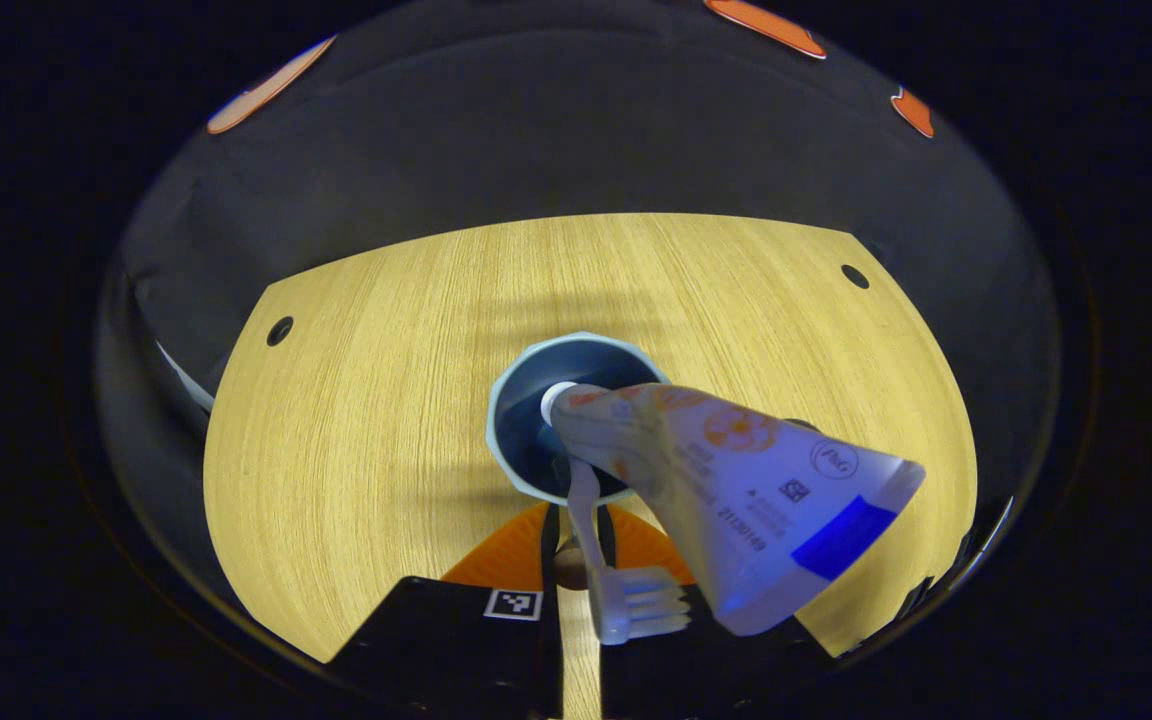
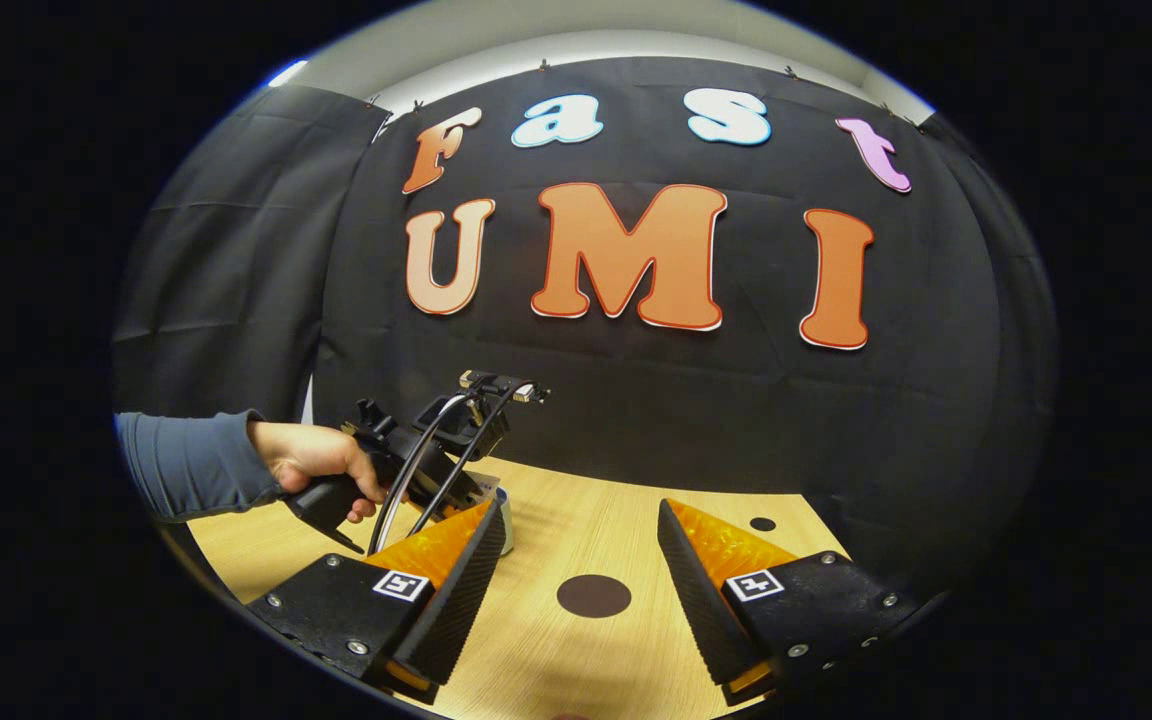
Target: Put the toothbrush and toothpaste on the desktop into the cup, then pick up the cup and place it on the coaster on the desktop.
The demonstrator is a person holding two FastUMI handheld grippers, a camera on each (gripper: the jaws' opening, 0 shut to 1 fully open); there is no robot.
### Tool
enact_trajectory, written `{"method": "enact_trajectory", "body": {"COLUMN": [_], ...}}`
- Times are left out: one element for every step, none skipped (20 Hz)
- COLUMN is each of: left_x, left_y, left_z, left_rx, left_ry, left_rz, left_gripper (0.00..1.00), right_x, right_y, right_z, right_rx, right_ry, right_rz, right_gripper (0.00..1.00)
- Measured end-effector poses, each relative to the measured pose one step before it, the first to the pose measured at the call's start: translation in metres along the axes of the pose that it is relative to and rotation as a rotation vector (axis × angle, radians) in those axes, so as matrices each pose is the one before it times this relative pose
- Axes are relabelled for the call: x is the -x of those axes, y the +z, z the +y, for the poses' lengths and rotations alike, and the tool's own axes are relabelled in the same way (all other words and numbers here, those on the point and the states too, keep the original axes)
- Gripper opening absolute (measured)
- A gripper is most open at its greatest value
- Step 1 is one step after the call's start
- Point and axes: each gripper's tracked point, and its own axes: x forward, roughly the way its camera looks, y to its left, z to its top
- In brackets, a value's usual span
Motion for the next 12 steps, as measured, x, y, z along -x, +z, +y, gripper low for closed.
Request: {"method": "enact_trajectory", "body": {"left_x": [0.00222, 0.00415, 0.00076, -0.00400, -0.00120, 0.00033, -0.00130, 0.00055, -0.00017, 0.00124, 0.00057, 0.00246], "left_y": [0.00223, 0.00080, 0.00047, -0.00260, 0.00006, -0.00207, -0.00096, -0.00079, -0.00030, 0.00187, 0.00144, 0.00539], "left_z": [-0.00321, -0.00175, 0.00096, -0.00151, -0.00334, -0.00154, -0.00102, -0.00170, -0.00091, -0.00135, -0.00072, -0.00004], "left_rx": [-0.00569, -0.01125, -0.00811, -0.01148, -0.01090, -0.01147, -0.01025, -0.00913, -0.01025, -0.00802, -0.01234, -0.00806], "left_ry": [-0.00981, -0.01028, -0.01171, -0.01216, -0.01278, -0.01074, -0.01151, -0.01034, -0.00747, -0.00533, -0.00464, -0.00283], "left_rz": [-0.00545, -0.00159, -0.00655, -0.00364, -0.00670, -0.00258, -0.00191, -0.00007, 0.00029, 0.00049, 0.00123, 0.00332], "left_gripper": [0.11, 0.11, 0.11, 0.11, 0.11, 0.11, 0.11, 0.11, 0.11, 0.11, 0.11, 0.11], "right_x": [0.00151, 0.00254, 0.00246, 0.00241, 0.00320, 0.00266, 0.00220, 0.00276, 0.00319, 0.00291, 0.00253, 0.00156], "right_y": [0.00002, 0.00016, 0.00047, 0.00026, 0.00077, -0.00045, -0.00038, -0.00071, -0.00220, -0.00087, -0.00191, -0.00091], "right_z": [-0.00294, -0.00268, -0.00528, -0.00433, -0.00508, -0.00486, -0.00441, -0.00594, -0.00397, -0.00601, -0.00376, -0.00540], "right_rx": [-0.00371, -0.00161, -0.00101, -0.00011, -0.00005, -0.00112, -0.00090, -0.00100, -0.00073, -0.00307, -0.00225, -0.00511], "right_ry": [-0.00645, -0.00418, -0.01028, -0.00793, -0.00927, -0.00817, -0.00806, -0.00971, -0.00650, -0.01045, -0.00418, -0.01055], "right_rz": [-0.00205, -0.00146, -0.00217, -0.00292, -0.00135, -0.00132, 0.00022, 0.00133, 0.00075, 0.00138, 0.00136, 0.00150], "right_gripper": [0.93, 0.93, 0.92, 0.92, 0.92, 0.92, 0.93, 0.92, 0.92, 0.92, 0.92, 0.92]}}
